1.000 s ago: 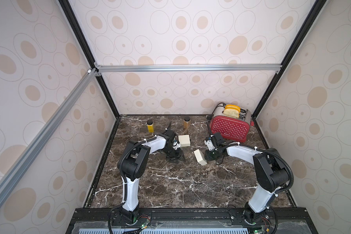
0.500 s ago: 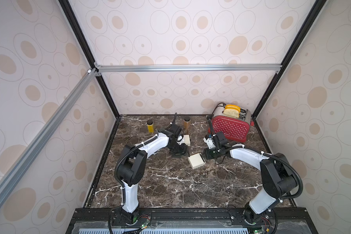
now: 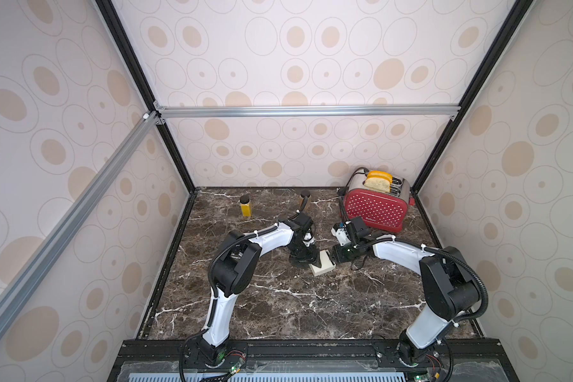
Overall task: Place the earrings into the drawer-style jewelry box
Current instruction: Open the drawer in the jewelry box.
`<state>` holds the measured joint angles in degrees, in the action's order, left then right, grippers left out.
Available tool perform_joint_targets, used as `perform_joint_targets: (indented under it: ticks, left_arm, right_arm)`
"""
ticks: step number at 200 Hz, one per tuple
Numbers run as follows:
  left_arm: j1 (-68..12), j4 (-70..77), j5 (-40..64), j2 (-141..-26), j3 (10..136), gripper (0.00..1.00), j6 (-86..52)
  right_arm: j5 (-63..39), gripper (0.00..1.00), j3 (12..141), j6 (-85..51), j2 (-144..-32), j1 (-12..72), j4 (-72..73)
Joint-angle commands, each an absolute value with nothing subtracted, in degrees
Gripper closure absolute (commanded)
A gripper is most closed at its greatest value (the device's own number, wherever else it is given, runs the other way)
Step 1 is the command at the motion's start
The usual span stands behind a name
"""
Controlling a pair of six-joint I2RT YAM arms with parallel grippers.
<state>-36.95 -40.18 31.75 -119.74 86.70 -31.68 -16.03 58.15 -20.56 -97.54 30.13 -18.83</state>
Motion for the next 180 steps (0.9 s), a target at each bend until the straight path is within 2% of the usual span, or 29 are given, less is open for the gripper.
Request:
perform_joint_targets:
  ticks: [1,75,180]
  left_arm:
    - [-36.89,-43.46,28.65,-120.14,88.95,0.35,-31.49]
    - [-35.20,-42.13,27.93,-119.80,82.80,0.40,-30.58]
    - [-30.42,-38.37,29.31,-118.38,75.11,0.41,-29.53]
  right_arm:
    - [-16.39,0.67,58.73,-19.35,-98.50,30.40,-19.81]
    - [-7.93,0.70,59.05,-17.18,-99.15,30.63,-25.05]
    - [0.37,0.73,59.18,-18.63,-97.22,30.17,-28.27]
